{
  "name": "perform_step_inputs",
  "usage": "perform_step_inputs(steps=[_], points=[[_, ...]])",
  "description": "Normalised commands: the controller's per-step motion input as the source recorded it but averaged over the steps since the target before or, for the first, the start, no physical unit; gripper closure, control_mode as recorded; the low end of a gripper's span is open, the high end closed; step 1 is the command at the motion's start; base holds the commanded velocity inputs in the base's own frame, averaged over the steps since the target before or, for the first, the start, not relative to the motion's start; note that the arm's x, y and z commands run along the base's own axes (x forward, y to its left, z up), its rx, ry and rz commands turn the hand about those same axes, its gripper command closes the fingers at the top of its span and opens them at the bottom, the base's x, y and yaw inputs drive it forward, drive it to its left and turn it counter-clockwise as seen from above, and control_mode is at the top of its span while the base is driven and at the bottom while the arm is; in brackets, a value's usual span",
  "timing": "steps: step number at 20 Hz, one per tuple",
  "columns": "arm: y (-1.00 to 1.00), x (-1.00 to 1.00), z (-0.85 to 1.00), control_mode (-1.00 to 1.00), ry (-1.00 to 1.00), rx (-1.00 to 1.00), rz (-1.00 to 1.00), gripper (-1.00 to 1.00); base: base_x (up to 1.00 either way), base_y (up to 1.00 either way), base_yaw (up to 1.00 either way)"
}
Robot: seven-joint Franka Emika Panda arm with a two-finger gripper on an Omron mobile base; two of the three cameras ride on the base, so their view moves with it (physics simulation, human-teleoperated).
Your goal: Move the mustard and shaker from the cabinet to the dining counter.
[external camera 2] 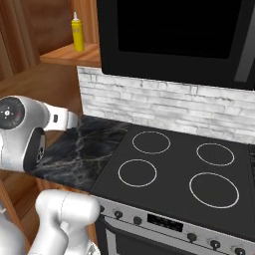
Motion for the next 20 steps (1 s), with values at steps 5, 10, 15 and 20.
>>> perform_step_inputs(steps=[5,10,15,20], points=[[0.17,0.0,0.47,-1.0,-0.04,0.0,0.02,-1.0,0.0,0.0,0.0],[0.14,0.0,0.54,-1.0,0.0,0.0,0.0,-1.0,0.0,0.0,0.0],[0.06,0.13,0.49,-1.0,-0.03,0.0,0.01,-1.0,0.0,0.0,0.0],[0.0,0.34,0.49,-1.0,-0.06,0.0,0.05,-1.0,0.0,0.0,0.0]])
